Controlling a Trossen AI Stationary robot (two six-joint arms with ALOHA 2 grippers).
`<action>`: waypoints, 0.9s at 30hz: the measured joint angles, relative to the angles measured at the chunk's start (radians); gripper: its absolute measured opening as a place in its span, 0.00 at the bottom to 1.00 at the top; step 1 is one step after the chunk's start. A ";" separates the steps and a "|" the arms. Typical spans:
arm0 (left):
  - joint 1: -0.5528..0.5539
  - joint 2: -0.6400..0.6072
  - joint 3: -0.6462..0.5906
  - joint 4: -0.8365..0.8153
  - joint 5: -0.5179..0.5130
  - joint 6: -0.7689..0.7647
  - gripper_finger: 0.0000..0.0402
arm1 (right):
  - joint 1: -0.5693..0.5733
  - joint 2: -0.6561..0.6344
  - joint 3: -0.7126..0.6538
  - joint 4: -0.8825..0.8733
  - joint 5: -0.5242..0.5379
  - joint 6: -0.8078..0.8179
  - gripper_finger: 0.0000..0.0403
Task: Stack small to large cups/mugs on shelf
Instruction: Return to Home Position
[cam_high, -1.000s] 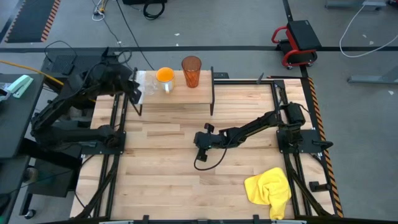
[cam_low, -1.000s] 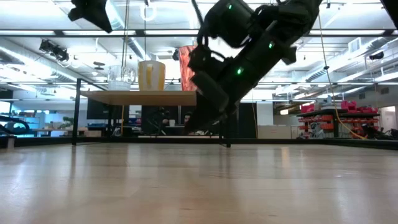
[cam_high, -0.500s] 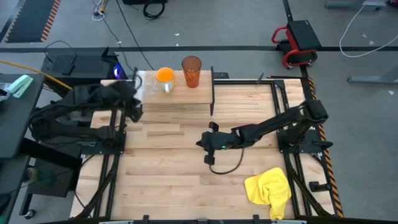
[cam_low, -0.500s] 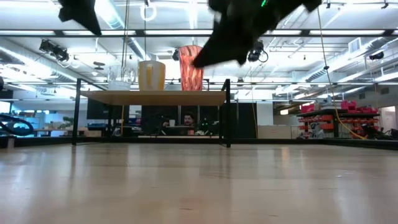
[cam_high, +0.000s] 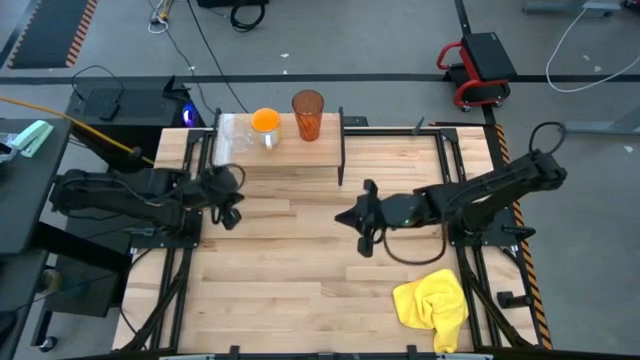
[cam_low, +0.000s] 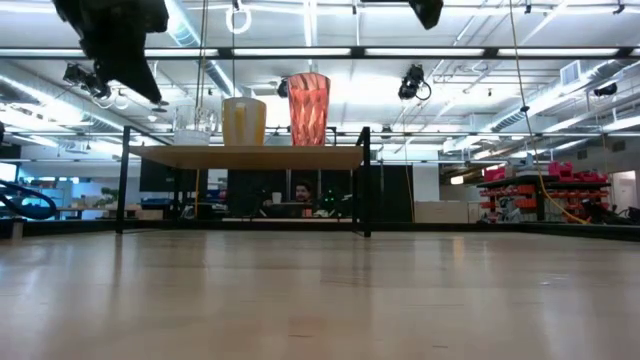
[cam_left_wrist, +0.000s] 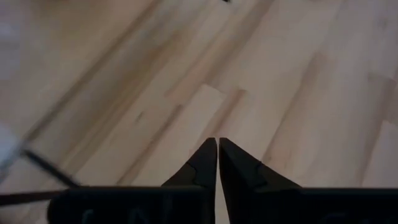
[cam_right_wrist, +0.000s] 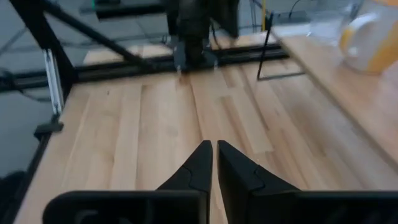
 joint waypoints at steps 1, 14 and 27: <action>-0.016 0.001 -0.022 0.031 0.000 0.000 0.05 | -0.006 -0.012 0.000 -0.001 -0.001 0.006 0.08; -0.125 0.004 -0.121 0.209 -0.039 0.000 0.07 | -0.136 -0.162 0.000 -0.166 -0.004 0.071 0.26; -0.159 0.004 -0.121 0.214 -0.088 0.002 0.05 | -0.055 -0.215 0.000 -0.460 0.058 0.223 0.35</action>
